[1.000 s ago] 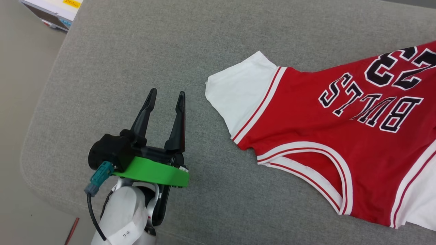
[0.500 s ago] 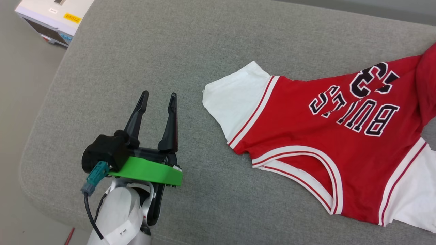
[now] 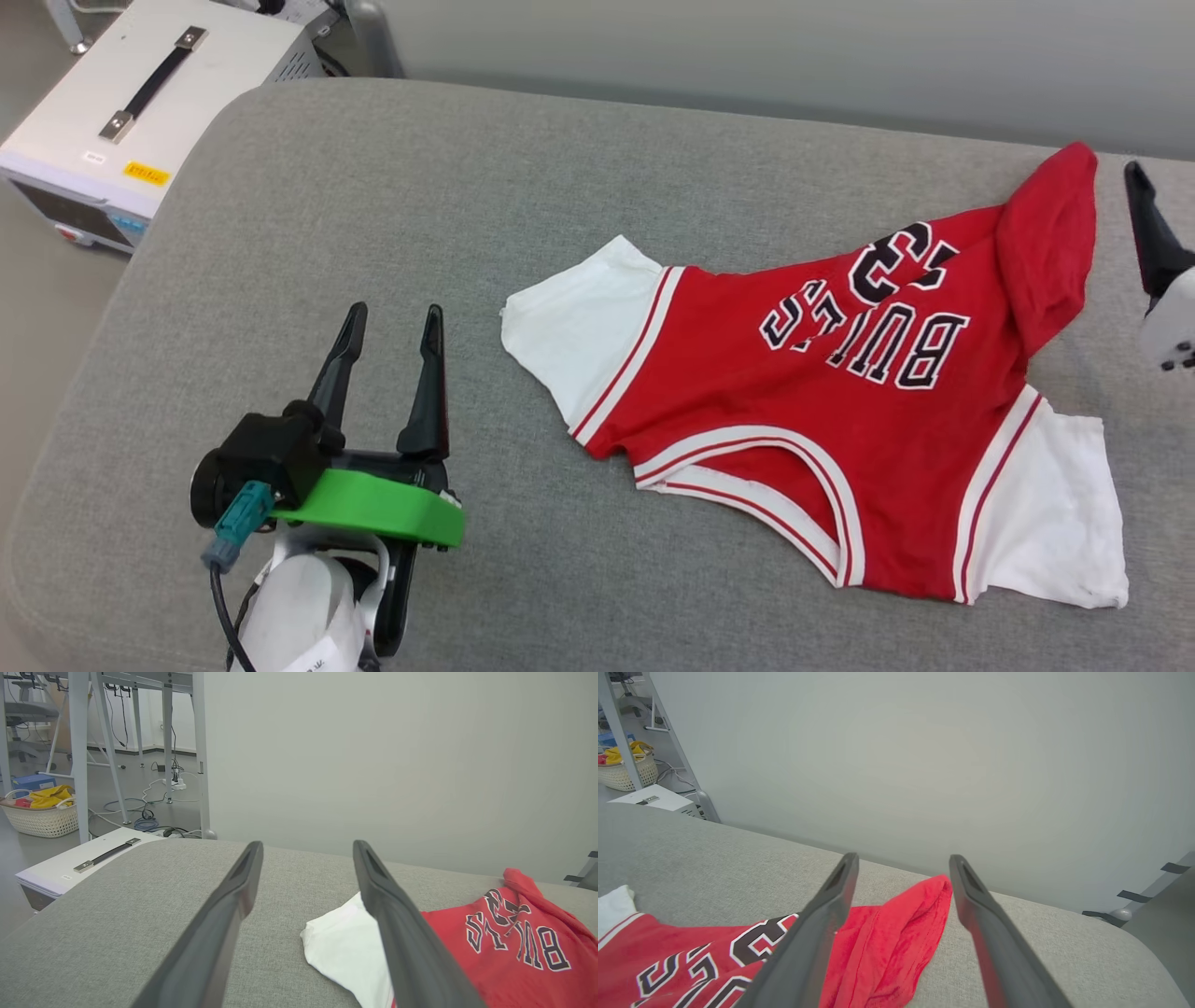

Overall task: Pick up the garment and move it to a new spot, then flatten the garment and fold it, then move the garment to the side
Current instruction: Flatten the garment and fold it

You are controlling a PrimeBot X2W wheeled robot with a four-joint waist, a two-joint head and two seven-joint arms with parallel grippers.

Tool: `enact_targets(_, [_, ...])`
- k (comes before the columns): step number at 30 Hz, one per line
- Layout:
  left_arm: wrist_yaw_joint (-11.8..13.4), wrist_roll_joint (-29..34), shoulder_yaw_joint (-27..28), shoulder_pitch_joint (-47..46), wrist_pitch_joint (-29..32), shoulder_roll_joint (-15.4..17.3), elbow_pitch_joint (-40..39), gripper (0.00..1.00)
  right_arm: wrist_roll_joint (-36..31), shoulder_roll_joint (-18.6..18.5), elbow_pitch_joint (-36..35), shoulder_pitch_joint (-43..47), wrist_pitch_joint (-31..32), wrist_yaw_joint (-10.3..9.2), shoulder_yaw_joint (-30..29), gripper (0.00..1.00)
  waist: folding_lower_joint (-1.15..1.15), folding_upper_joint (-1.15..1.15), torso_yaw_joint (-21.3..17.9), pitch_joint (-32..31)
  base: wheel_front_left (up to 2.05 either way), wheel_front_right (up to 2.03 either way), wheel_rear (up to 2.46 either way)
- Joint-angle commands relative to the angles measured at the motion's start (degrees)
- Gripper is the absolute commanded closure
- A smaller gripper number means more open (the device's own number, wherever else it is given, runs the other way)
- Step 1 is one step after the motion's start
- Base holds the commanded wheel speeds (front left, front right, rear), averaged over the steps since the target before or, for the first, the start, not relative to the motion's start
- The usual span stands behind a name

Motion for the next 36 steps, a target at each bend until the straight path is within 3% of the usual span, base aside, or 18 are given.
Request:
enact_targets(1, [-0.30,0.35,0.42,0.78,-0.33,-0.19,0.08,0.00,0.61,0.85,-1.85,2.85,-0.51,-0.05,-0.85,0.00,0.00,0.00,-2.47,-2.55,0.00,0.00,0.00])
enact_targets(6, [-0.50,0.53,1.02,2.04,-0.33,0.26,0.62,0.00,-3.39,3.19,-9.92,10.87,-1.37,-0.05,-4.97,0.00,0.00,0.00,-3.85,-4.00,0.00,0.00,0.00])
enact_targets(13, [-0.63,0.25,0.52,4.17,-0.33,0.31,1.15,0.00,-6.97,12.31,-22.53,23.33,-1.30,-0.05,-12.22,0.00,0.00,0.00,-5.07,-5.34,0.00,0.00,0.00])
enact_targets(23, [-0.67,-0.76,-0.76,6.12,-0.33,0.16,2.64,0.00,-9.19,21.24,-33.10,34.59,-2.15,-0.05,-17.11,0.00,0.00,0.00,-5.41,-6.21,0.00,0.00,0.00])
enact_targets(32, [-0.67,-1.51,-1.37,5.70,-0.33,1.34,3.36,0.00,-9.76,22.93,-36.79,37.45,-0.90,-0.05,-17.20,0.00,0.00,0.00,-6.65,-5.18,0.00,0.00,0.00])
enact_targets(36, [-0.68,-3.03,-4.03,2.45,1.43,4.85,4.77,0.00,-10.79,22.25,-38.14,37.36,0.78,-0.05,-16.48,0.00,0.00,0.00,-7.47,-3.66,0.00,0.00,0.00])
